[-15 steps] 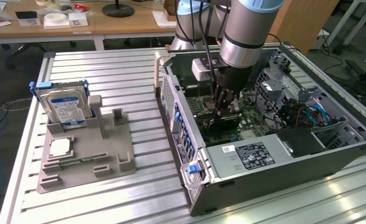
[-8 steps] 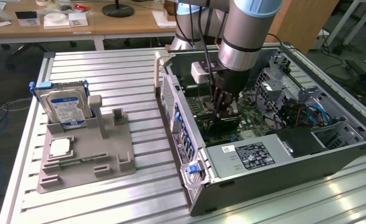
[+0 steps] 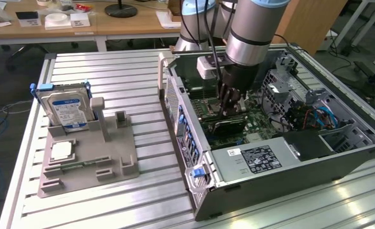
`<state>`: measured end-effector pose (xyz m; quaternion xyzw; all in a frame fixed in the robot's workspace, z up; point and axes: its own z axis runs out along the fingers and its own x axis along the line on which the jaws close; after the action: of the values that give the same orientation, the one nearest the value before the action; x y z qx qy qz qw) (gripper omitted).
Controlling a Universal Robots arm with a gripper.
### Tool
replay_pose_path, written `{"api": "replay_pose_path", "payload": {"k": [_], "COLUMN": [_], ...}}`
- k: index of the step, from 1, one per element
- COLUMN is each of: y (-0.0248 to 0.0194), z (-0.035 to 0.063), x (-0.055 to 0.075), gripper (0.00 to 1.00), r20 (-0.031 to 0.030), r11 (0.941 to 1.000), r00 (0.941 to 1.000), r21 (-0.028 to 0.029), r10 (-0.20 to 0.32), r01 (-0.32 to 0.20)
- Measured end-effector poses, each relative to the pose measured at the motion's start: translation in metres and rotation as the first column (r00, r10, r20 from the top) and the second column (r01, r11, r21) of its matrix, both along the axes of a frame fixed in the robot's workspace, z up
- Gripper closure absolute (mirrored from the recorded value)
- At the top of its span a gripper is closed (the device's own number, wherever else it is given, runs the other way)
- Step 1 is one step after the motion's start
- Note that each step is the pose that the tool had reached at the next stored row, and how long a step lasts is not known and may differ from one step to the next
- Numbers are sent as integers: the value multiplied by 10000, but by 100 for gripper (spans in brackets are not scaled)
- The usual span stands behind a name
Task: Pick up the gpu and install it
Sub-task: 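Press down on the gpu until it lock into place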
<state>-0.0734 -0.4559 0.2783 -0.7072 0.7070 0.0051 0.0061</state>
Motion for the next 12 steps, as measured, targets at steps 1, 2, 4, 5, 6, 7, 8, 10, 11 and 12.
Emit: {"api": "replay_pose_path", "payload": {"k": [1,2,4,5,6,7,8,10,11,12], "y": [0,0,0,0,0,0,0,0,0,0], "z": [0,2,17,28,42,62,79,89,90,91], "x": [0,-1,-26,-46,-67,-86,-107,-139,-154,-168], "gripper": [89,89,89,89,89,89,89,89,89,89], "r20": [1,0,-1,-2,-1,-1,-1,0,-1,-1], "r11": [10000,10000,10000,10000,10000,10000,10000,10000,10000,10000], "r00": [10000,10000,10000,10000,10000,10000,10000,10000,10000,10000], "r21": [1,1,-3,-4,-3,-2,-2,-1,-1,-2], "r10": [1,1,0,1,2,1,2,1,0,1], "r01": [-1,-1,0,-1,-2,-1,-2,-1,0,-1]}}
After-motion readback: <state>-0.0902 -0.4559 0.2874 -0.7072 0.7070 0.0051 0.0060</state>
